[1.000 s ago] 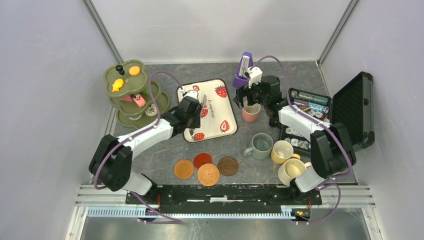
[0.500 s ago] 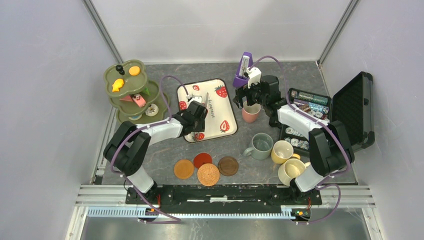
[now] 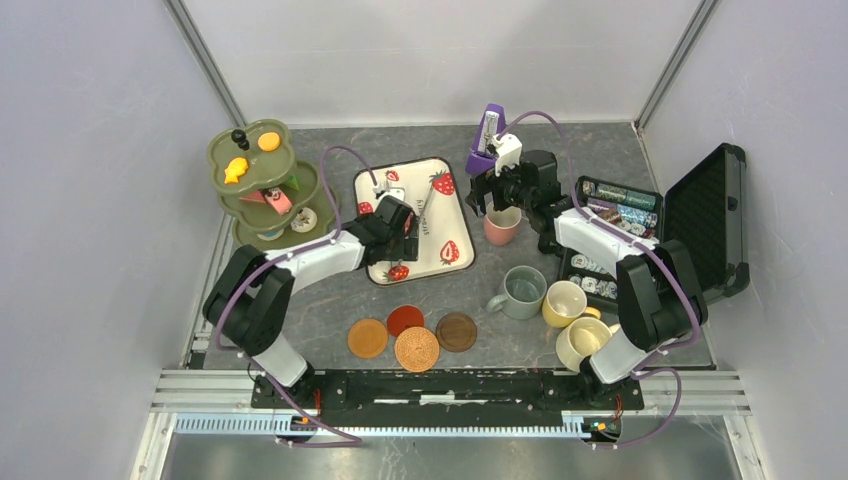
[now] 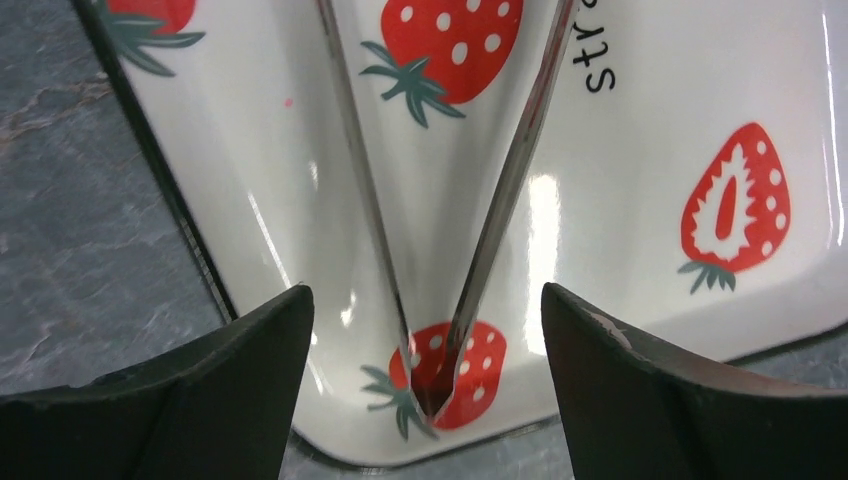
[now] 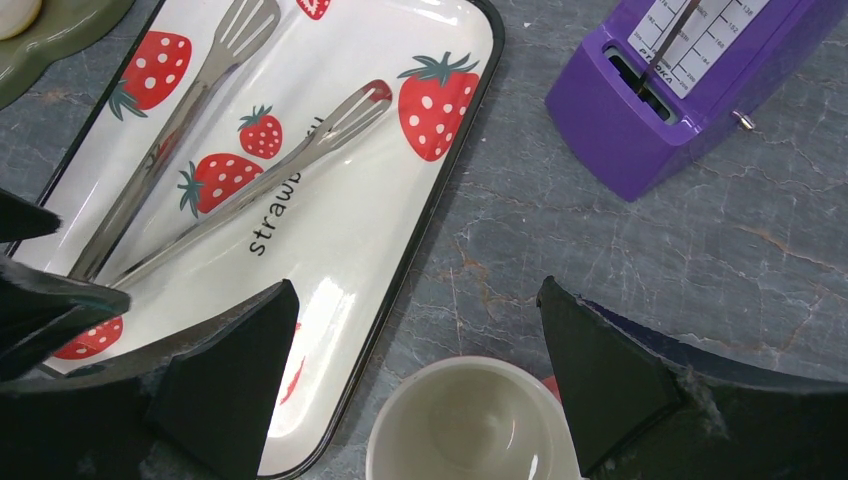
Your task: Serve the afternoon tea
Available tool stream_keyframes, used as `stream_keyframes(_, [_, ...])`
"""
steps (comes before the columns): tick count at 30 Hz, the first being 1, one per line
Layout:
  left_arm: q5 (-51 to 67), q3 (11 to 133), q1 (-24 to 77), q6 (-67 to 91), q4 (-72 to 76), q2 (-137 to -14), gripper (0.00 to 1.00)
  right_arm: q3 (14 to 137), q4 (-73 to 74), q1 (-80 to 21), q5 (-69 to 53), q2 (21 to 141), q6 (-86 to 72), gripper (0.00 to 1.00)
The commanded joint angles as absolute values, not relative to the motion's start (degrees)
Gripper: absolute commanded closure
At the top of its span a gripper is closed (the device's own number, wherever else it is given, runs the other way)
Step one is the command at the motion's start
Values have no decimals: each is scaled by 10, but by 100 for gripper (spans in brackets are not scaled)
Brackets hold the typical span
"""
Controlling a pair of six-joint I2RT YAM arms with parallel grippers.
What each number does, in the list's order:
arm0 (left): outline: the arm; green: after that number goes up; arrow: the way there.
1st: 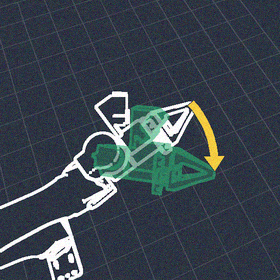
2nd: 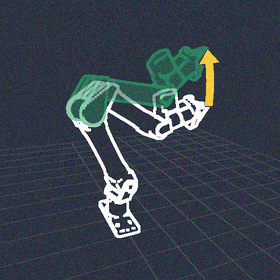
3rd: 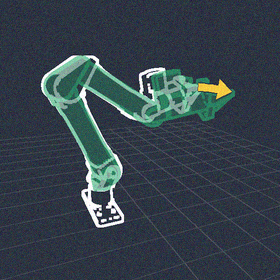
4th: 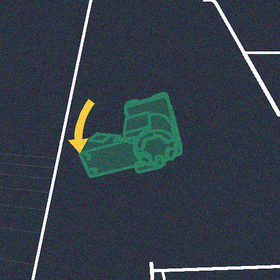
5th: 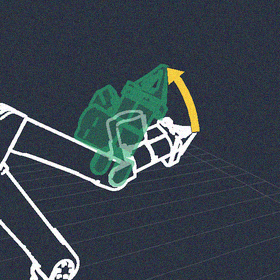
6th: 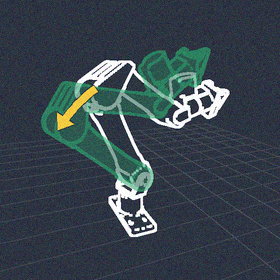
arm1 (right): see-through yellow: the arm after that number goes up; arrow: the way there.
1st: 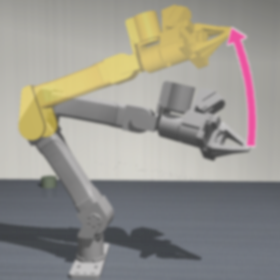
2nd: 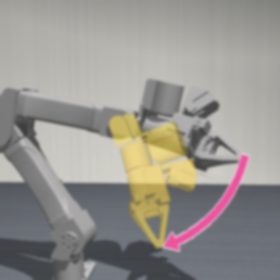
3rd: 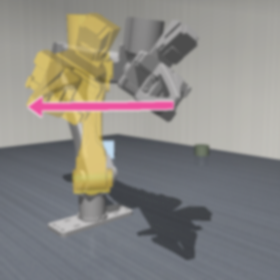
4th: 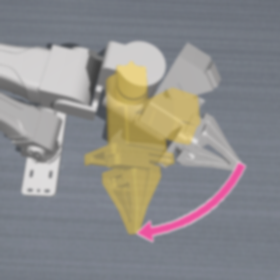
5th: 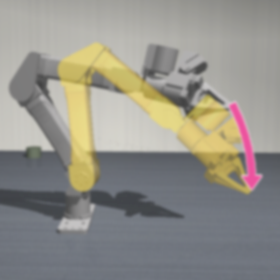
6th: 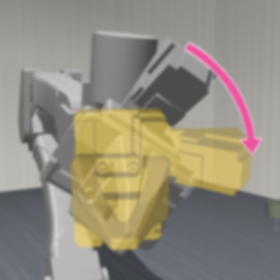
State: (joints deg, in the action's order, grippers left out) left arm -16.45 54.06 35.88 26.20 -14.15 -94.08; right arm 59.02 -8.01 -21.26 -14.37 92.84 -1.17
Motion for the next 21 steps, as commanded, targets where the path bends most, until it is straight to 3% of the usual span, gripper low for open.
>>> stream_keyframes(1, [-182,570,363,285,-221,-856,10,616,-86,-210,-148,928,-5,2])
stream_keyframes(13, [-107,368,399,500,-379,-570,13,614,-73,-209,-142,914,14,2])
stream_keyframes(21, [-169,329,522,641,-423,-560,20,613,-61,-206,-131,907,23,2])
